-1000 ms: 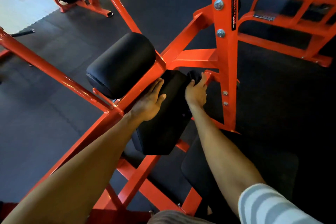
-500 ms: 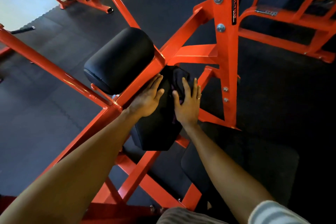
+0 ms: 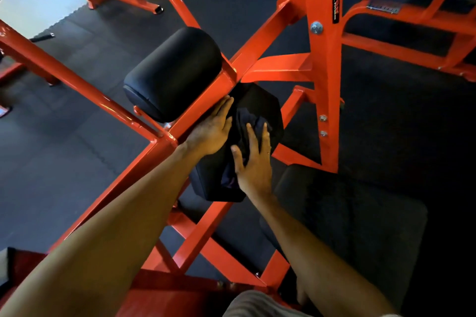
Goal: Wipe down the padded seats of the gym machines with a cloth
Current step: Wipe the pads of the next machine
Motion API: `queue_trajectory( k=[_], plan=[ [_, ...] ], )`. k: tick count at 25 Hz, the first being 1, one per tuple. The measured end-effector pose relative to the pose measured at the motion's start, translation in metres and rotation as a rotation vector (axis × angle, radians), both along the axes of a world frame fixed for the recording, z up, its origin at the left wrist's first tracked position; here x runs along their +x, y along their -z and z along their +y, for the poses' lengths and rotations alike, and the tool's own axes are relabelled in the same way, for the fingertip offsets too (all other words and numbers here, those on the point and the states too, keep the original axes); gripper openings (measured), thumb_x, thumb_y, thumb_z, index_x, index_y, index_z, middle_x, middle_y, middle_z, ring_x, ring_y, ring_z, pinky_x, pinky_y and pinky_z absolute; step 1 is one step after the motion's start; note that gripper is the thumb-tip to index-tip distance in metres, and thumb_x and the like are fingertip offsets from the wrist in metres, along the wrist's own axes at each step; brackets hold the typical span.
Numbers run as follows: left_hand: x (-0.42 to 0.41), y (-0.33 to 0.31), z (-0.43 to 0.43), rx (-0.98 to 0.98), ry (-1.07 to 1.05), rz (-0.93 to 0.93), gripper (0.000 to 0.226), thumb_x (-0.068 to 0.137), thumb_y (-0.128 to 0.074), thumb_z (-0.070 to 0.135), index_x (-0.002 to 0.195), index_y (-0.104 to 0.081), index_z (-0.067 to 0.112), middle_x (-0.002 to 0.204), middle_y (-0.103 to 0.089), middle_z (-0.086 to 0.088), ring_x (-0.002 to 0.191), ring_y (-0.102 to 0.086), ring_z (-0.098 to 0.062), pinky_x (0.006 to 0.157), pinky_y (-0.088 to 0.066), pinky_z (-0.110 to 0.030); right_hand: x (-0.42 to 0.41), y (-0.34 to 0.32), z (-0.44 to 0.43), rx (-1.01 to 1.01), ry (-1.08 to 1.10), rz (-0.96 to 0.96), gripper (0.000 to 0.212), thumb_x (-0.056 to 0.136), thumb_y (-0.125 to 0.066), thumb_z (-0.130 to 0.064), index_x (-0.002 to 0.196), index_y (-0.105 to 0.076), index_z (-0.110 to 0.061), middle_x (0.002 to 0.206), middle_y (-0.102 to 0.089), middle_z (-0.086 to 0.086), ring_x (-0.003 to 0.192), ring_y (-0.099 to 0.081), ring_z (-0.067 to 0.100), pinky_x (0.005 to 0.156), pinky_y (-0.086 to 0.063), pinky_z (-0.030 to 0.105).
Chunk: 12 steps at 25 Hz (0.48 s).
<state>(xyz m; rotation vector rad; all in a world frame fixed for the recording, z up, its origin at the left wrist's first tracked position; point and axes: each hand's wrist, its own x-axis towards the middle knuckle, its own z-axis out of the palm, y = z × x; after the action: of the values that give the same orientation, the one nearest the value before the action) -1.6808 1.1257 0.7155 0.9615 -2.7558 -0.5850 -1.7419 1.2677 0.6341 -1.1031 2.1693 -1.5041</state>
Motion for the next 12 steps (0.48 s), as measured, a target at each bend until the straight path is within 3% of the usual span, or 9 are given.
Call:
queue_trajectory(
  k=[3,6,8,12],
  plan=[
    [0.017,-0.001,0.007,0.008,0.019,0.020,0.056,0.108,-0.043,0.024,0.157,-0.027,0.004,0.165,-0.025,-0.013,0.154,-0.020,-0.022,0.126,-0.009,-0.028,-0.036,0.000,-0.021,-0.006,0.218,-0.208,0.066,0.100,-0.048,-0.054,0.155,-0.042,-0.019,0.168,-0.018,0.015,0.156,-0.016,0.032,0.124,-0.022,0.051],
    [0.044,0.001,0.013,0.019,-0.027,0.028,0.058,0.106,-0.039,0.034,0.157,-0.031,0.007,0.163,-0.030,-0.011,0.153,-0.024,-0.019,0.126,-0.011,-0.027,-0.025,-0.031,-0.040,0.030,0.315,-0.490,0.061,0.102,-0.056,-0.043,0.155,-0.042,-0.018,0.169,-0.016,0.015,0.156,-0.011,0.033,0.126,-0.008,0.044],
    [0.054,0.004,0.017,0.021,-0.038,0.027,0.062,0.103,-0.033,0.039,0.157,-0.032,0.008,0.163,-0.032,-0.011,0.152,-0.025,-0.020,0.126,-0.016,-0.032,0.011,-0.044,-0.029,0.003,0.204,-0.449,0.067,0.096,-0.054,-0.043,0.157,-0.036,-0.024,0.171,-0.007,0.009,0.157,-0.004,0.029,0.124,-0.003,0.037],
    [0.059,-0.001,0.026,0.067,-0.121,0.044,0.051,0.109,-0.036,0.028,0.158,-0.031,0.015,0.164,-0.030,-0.003,0.152,-0.025,-0.015,0.126,-0.016,-0.030,0.049,-0.017,0.019,-0.039,-0.092,-0.132,0.070,0.096,-0.049,-0.049,0.160,-0.028,-0.030,0.172,-0.001,0.003,0.158,0.004,0.023,0.122,0.002,0.031]
  ],
)
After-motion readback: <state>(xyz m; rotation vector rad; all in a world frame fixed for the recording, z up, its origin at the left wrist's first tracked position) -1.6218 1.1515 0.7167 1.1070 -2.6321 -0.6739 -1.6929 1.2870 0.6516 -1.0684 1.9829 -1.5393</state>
